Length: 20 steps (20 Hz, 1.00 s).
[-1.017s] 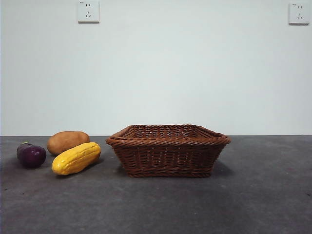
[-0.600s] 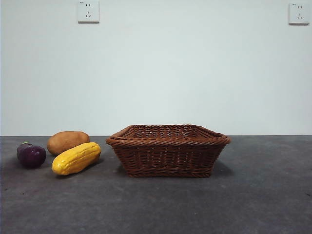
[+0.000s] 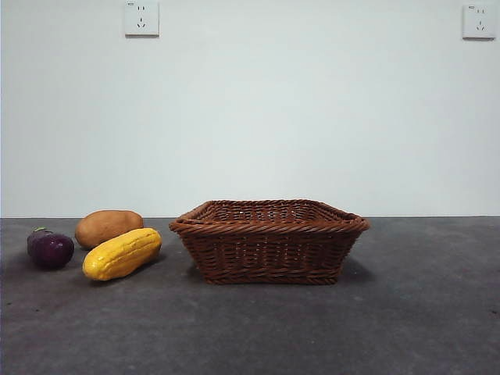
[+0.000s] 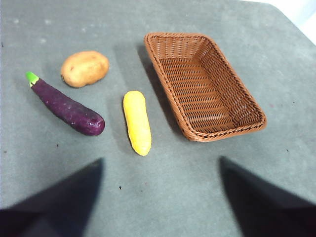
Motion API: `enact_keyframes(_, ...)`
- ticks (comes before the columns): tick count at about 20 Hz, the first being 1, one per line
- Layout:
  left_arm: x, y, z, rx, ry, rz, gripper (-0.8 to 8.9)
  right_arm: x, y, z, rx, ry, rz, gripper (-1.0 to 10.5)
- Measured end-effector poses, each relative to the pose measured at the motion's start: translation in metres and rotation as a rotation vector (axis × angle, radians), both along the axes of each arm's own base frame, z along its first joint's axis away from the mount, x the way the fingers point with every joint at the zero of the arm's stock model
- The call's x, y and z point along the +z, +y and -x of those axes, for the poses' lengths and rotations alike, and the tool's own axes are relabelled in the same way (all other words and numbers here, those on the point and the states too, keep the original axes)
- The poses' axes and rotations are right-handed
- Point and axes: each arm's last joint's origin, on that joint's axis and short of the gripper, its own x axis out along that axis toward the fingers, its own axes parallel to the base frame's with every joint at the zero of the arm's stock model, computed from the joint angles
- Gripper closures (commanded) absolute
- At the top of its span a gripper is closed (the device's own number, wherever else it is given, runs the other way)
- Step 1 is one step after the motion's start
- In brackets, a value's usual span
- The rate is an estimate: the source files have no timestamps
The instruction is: Help me put the vegetables on the table into the basket
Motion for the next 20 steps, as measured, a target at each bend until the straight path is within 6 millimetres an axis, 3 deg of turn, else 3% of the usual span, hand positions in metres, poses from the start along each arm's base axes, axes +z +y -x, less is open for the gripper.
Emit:
enact_keyframes(13,-0.002,0.0,-0.008,-0.004,0.027,-0.005,2.4,-0.004,0.005,-0.033,0.061,0.084,-0.054,3.8)
enact_keyframes(16,-0.003,0.0,-0.011,-0.004,0.038,-0.004,2.4,-0.002,0.007,-0.051,0.062,0.06,-0.087,3.8)
enact_keyframes(20,-0.001,0.0,-0.015,-0.004,0.016,-0.005,2.4,-0.003,0.017,-0.093,0.08,0.115,-0.099,3.8)
